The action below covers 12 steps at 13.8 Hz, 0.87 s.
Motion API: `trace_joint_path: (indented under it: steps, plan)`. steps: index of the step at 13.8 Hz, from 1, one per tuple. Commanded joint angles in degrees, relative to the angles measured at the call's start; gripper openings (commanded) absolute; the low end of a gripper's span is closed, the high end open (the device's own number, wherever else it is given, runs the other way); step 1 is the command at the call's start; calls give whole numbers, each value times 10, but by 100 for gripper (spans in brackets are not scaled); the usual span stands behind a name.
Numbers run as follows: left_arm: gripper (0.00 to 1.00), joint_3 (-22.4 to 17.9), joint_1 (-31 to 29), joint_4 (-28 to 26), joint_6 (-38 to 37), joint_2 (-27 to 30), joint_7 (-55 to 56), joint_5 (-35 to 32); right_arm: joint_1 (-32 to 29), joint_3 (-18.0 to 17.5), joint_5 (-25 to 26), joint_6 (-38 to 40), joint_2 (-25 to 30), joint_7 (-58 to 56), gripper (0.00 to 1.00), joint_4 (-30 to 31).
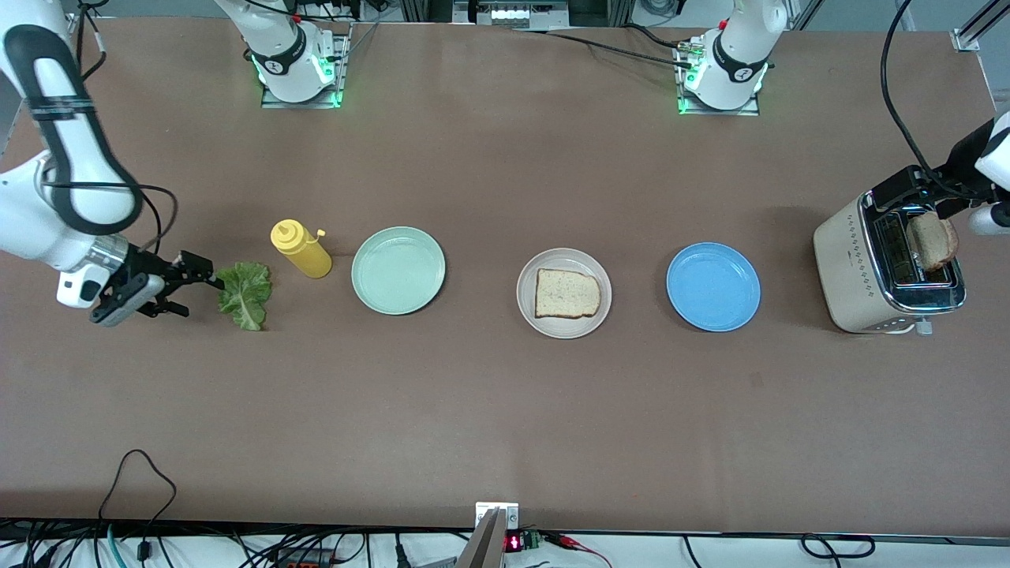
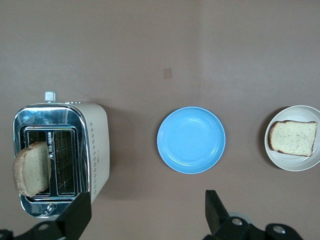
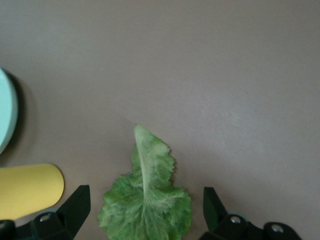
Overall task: Make sandwich in beige plate with both arms
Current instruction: 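Release the bottle and move the right gripper over the lettuce leaf, then grasp the green lettuce leaf with the right gripper and lift it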
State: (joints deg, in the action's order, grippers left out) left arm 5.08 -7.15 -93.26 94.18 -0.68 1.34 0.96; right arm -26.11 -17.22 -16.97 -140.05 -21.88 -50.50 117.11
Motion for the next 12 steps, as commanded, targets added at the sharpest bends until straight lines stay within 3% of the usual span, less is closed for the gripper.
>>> trace_joint_path:
  steps: [1, 3, 7, 12]
  plan:
    - [100, 0, -1, -9, 4, 4, -2, -9, 16, -1, 115, -28, -3, 161, 100, -3]
    - [100, 0, -1, -9, 3, 4, -1, -8, 27, -26, 190, -34, -14, 257, 100, -16]
    - [100, -1, -2, -10, 3, 4, -1, -8, 43, -29, 360, -34, -41, 491, 100, -18]
    - [100, -1, -2, -10, -2, 4, -1, -9, 47, -29, 393, -49, -82, 523, 100, -18]
